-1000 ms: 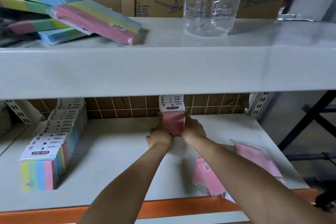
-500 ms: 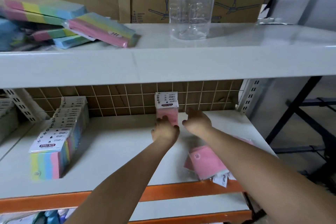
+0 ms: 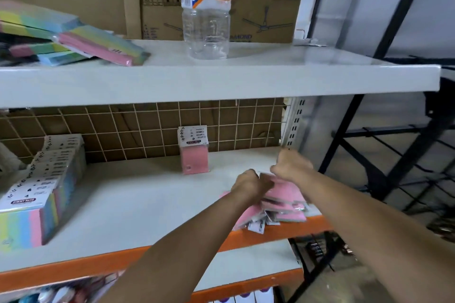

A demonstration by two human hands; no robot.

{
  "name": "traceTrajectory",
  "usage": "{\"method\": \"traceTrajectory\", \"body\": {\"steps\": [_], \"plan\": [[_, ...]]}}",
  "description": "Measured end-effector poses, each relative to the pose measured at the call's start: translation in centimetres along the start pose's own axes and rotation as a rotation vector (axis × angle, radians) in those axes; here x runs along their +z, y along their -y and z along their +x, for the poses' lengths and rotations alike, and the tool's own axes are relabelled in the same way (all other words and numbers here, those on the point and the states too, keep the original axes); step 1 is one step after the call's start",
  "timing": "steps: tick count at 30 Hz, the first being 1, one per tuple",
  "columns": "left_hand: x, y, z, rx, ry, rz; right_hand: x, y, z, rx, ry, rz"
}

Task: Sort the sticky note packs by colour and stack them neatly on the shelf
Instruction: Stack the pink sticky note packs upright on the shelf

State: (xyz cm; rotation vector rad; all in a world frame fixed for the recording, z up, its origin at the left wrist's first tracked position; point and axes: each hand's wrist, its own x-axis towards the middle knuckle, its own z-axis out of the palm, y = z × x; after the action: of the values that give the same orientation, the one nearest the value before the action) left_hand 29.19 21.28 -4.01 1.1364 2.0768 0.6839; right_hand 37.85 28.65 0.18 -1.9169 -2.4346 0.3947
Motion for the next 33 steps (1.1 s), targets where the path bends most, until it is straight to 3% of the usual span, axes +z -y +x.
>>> {"method": "traceTrajectory", "body": {"steps": [7, 15, 25, 33], "plan": [[0.3, 0.4, -0.2, -0.034, -0.004, -0.013, 0.8, -2.3, -1.4, 0.034, 0.117, 0.047], [0.1, 0.1, -0.7, -0.056, -0.043, -0.126, 0.9, -0.7, -1.9, 0.054, 0.054, 0.147], [-4.6, 3.6, 0.1, -0.086, -0.092, -0.402, 1.6, 5.3, -1.8, -0.065, 0.023, 0.265], [-7.6, 8.6, 2.5, -0.121, -0.26, -0.32, 3.9, 11.1, -1.3, -0.005, 0.178, 0.54]]}}
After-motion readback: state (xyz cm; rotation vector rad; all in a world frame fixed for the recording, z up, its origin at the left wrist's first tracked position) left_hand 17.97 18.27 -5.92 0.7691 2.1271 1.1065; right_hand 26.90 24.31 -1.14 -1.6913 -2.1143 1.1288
